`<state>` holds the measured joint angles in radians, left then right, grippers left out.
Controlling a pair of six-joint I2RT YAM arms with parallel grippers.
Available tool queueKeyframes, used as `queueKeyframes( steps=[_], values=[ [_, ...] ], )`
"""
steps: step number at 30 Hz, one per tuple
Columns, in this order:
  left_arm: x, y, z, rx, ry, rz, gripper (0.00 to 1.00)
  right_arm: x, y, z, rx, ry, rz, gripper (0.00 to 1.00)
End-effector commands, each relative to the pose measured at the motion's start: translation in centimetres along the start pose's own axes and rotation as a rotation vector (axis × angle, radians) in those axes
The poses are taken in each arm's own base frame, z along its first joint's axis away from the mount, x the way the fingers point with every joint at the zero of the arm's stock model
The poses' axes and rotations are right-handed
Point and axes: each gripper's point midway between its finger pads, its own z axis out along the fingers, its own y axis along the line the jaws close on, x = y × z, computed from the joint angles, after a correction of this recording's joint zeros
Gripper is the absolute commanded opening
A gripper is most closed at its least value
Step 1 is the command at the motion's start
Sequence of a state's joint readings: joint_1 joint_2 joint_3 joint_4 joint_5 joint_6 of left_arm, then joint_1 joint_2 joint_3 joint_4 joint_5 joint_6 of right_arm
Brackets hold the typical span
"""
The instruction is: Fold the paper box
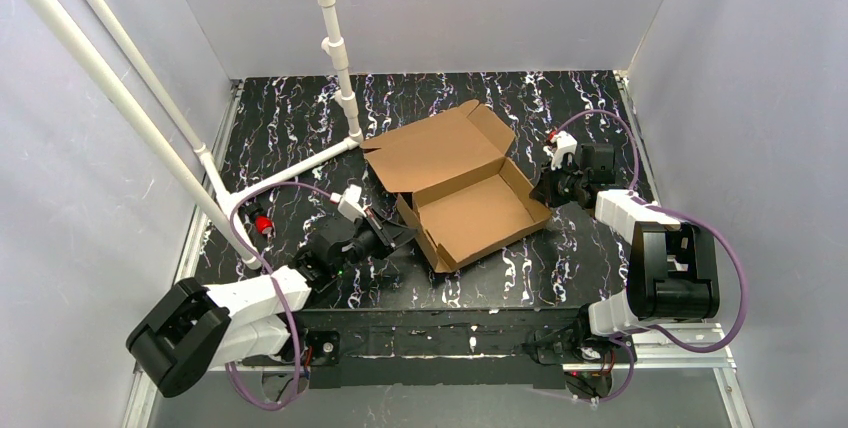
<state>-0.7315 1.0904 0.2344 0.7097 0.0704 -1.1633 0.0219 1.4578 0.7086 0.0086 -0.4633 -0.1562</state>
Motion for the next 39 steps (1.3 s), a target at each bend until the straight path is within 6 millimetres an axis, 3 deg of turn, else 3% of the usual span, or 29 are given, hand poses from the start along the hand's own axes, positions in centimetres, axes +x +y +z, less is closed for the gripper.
queueKeyframes(
  steps=[1,7,14,20,26,39],
  values=[
    [-0.2,0.2,0.2,0.006,-0.001,0.024,0.0,0.1,0.5,0.2,-0.024,0.009,0.006,0.12],
    [0.0,0.5,0.2,0.005,0.01,0.025,0.05,0.0,0.5,0.2,-0.023,0.006,0.005,0.12],
    [0.6,1.6,0.9,-0.037,0.043,0.0,0.28,0.0,0.6,0.2,-0.027,0.006,0.005,0.12],
    [1.0,1.7,2.0,-0.052,0.081,0.008,0.36,-0.1,0.6,0.2,-0.026,0.003,0.002,0.12],
    [1.1,2.0,3.0,-0.077,0.098,-0.018,0.55,-0.1,0.6,0.1,-0.029,0.001,0.0,0.12],
    [1.3,2.1,3.9,-0.151,0.101,-0.098,0.62,-0.2,0.8,0.2,-0.032,0.003,-0.008,0.11]
  ],
)
